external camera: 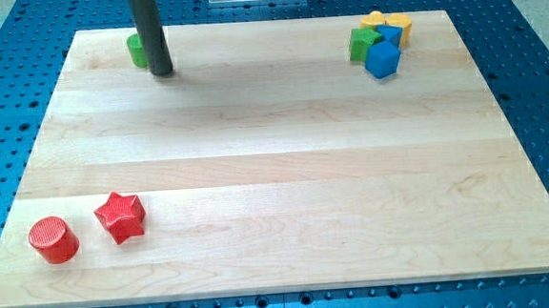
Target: Nudge the green circle to the left
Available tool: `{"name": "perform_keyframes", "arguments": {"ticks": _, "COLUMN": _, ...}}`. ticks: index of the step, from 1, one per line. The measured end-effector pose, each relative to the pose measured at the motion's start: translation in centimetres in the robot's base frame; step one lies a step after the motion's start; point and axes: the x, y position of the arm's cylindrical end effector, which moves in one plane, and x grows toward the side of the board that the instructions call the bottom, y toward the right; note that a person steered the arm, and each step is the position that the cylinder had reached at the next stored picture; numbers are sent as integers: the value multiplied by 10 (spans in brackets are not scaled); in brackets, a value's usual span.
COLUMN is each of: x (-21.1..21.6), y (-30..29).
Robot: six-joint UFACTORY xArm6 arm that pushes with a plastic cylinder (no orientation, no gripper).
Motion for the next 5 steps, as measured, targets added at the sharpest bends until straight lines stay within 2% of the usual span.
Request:
{"name": "perform_keyframes", "arguments": {"ticks": 1, "x": -28, "y": -28}}
{"name": "perform_keyframes", "arguments": {"ticks": 2, "x": -32, "y": -60}}
{"name": "perform_keyframes", "arguments": {"ticks": 3, "x": -6, "y": -25}}
{"name": "perform_keyframes", "arguments": {"ticks": 4, "x": -38, "y": 15}}
{"name": "perform_keyframes", "arguments": {"ticks": 5, "x": -79, "y": 18}}
